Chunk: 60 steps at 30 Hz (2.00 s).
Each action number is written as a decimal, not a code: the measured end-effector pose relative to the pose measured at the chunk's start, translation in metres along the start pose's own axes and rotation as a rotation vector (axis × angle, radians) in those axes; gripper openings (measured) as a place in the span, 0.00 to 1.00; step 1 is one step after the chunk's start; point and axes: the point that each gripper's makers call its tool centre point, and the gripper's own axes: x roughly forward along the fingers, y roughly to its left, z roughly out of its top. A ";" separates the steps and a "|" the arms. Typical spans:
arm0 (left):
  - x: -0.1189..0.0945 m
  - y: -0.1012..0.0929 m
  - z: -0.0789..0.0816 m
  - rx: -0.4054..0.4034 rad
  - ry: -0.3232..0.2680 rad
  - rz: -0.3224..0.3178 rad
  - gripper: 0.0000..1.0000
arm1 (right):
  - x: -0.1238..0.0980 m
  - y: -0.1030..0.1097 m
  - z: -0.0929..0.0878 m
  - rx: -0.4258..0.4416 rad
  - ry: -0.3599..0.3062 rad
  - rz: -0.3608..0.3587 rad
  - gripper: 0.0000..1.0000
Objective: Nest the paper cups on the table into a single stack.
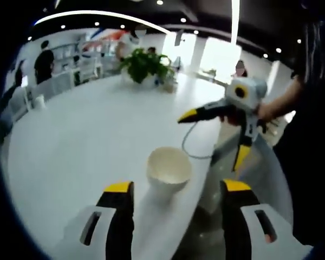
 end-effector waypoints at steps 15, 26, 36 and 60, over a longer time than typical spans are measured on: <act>0.009 0.007 -0.010 -0.019 -0.105 -0.017 0.59 | 0.011 -0.001 -0.010 -0.031 0.002 0.077 0.91; 0.019 0.009 -0.019 -0.004 -0.132 -0.033 0.57 | 0.025 -0.003 -0.018 -0.047 0.006 0.106 0.85; 0.031 0.015 -0.021 -0.002 -0.165 -0.031 0.55 | 0.040 -0.001 -0.026 -0.042 0.006 0.135 0.79; 0.049 0.013 -0.017 0.123 -0.180 -0.096 0.47 | 0.063 0.008 -0.020 -0.142 -0.004 0.248 0.49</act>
